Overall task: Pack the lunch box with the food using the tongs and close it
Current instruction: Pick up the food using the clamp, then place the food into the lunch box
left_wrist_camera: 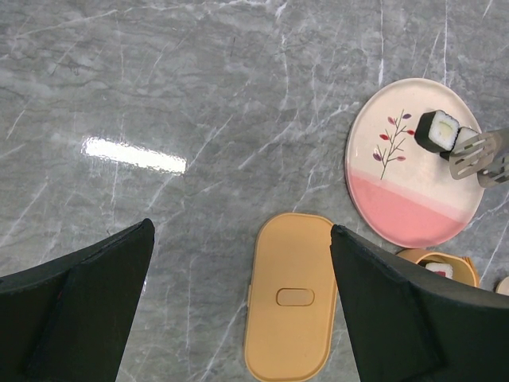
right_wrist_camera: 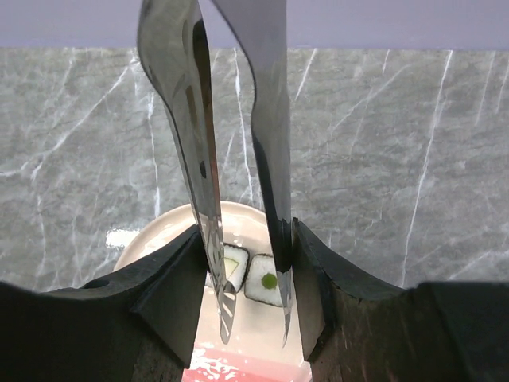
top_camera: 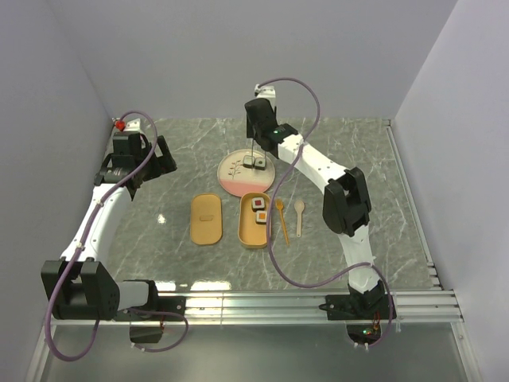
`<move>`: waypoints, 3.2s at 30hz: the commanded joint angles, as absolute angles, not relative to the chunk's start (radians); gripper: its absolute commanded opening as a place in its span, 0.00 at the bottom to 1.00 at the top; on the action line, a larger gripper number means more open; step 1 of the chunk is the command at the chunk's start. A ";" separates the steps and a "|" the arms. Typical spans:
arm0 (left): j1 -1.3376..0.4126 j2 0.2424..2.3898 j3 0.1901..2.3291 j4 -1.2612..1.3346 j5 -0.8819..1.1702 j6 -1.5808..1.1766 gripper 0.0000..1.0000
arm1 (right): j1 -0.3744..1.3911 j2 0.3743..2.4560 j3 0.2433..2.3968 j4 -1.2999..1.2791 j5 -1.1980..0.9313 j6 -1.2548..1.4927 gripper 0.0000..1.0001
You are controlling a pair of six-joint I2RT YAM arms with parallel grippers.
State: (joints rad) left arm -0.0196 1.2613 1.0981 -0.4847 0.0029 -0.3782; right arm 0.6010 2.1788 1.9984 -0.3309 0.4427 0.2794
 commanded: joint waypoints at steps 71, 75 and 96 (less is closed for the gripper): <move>-0.023 1.304 1.160 -0.482 0.003 -0.357 0.99 | 0.552 2.240 2.095 -0.285 0.466 0.278 0.25; -0.023 1.296 1.157 -0.479 0.003 -0.360 0.99 | 0.552 2.191 2.062 -0.269 0.466 0.265 0.23; -0.021 1.197 1.114 -0.468 0.006 -0.377 0.99 | 0.675 1.773 1.649 -0.205 0.505 0.238 0.20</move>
State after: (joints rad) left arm -0.0196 1.2423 1.1259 -0.4965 0.0029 -0.3794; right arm 0.6453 1.8740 1.6928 -0.2436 0.4778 0.2436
